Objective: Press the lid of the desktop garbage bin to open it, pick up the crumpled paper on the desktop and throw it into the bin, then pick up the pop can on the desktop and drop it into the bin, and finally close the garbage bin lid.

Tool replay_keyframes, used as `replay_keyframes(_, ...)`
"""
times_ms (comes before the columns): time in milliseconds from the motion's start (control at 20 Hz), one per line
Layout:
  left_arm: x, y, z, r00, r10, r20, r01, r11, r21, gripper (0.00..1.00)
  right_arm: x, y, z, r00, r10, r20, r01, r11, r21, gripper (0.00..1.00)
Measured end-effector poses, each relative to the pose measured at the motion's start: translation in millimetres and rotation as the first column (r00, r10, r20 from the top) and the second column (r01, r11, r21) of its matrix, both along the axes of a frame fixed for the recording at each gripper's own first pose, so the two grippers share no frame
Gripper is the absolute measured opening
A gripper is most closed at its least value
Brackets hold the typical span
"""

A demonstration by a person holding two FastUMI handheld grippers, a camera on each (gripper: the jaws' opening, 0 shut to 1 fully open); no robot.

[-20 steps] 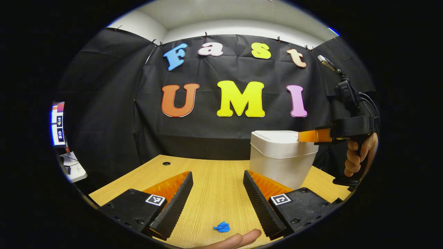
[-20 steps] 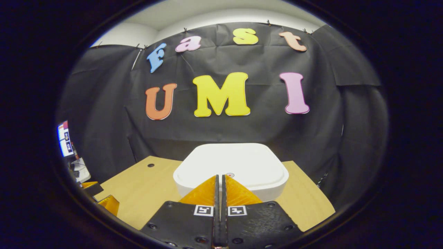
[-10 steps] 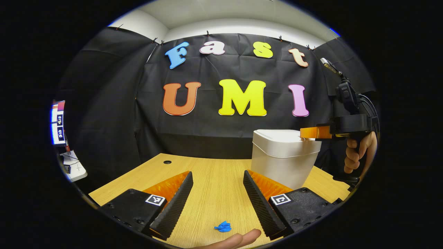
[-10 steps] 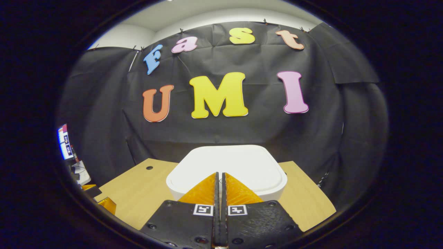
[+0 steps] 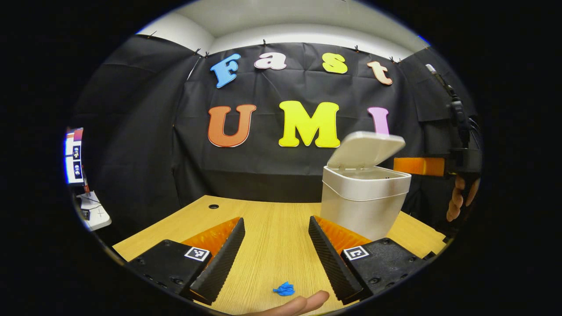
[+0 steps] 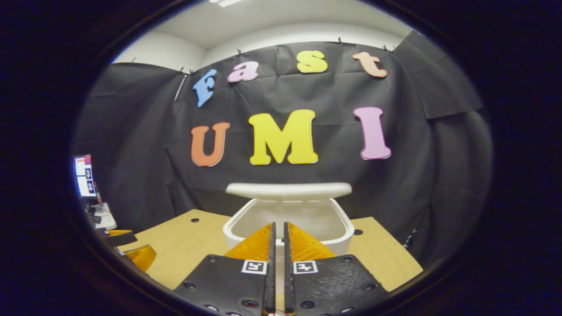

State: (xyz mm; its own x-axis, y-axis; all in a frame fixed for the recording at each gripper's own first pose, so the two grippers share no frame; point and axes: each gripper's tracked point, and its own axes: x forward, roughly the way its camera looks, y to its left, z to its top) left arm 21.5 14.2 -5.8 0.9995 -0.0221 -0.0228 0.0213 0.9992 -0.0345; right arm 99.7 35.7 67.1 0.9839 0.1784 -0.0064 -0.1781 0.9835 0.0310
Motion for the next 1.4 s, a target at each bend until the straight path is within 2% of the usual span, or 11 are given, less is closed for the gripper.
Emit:
replay_keyframes(50,3,-4,-6,1.0,-0.011,-0.02,0.011,1.0,-0.017,0.94,-3,-4,-2,1.0,0.003,0.004,-0.003,1.0,-0.011,0.39)
replay_keyframes(200,10,-6,-17,0.998,-0.007,-0.059,0.005,0.999,-0.034,0.95,-11,-22,-7,0.998,-0.038,0.042,0.042,0.995,-0.093,0.62)
replay_keyframes(300,17,-4,-29,0.995,0.012,-0.094,-0.014,1.0,-0.016,0.95,-20,-29,-9,0.996,-0.04,0.074,0.047,0.994,-0.096,0.79)
replay_keyframes(350,18,-8,-32,0.995,0.013,-0.102,-0.014,1.0,-0.005,0.95,-24,-34,-9,0.996,-0.036,0.086,0.043,0.996,-0.082,0.94)
replay_keyframes(600,19,-3,-62,0.982,0.061,-0.18,-0.055,0.998,0.035,0.95,-54,-55,-21,0.997,0.008,0.081,-0.006,1.0,-0.021,0.95)
replay_keyframes(800,20,-4,-105,0.952,0.078,-0.297,-0.069,0.997,0.043,0.95,-72,-77,-24,0.992,0.022,0.122,-0.022,1.0,0.001,0.95)
replay_keyframes(950,17,-6,-132,0.93,0.074,-0.361,-0.053,0.996,0.067,0.95,-83,-80,-36,0.993,0.049,0.111,-0.05,0.999,0.004,0.95)
replay_keyframes(1000,16,-5,-142,0.922,0.075,-0.38,-0.052,0.996,0.07,1.0,-85,-79,-41,0.993,0.06,0.104,-0.061,0.998,0.0,0.95)
replay_keyframes(1050,17,-4,-153,0.912,0.074,-0.403,-0.051,0.996,0.068,0.95,-86,-77,-46,0.993,0.074,0.091,-0.074,0.997,0.004,0.95)
replay_keyframes(1250,11,-9,-190,0.872,0.055,-0.487,-0.019,0.997,0.078,0.95,-90,-61,-63,0.991,0.13,0.044,-0.131,0.991,0.02,0.94)
replay_keyframes(1400,8,-16,-208,0.852,0.04,-0.521,0.013,0.995,0.098,0.95,-88,-63,-66,0.993,0.107,0.044,-0.107,0.994,0.001,0.94)
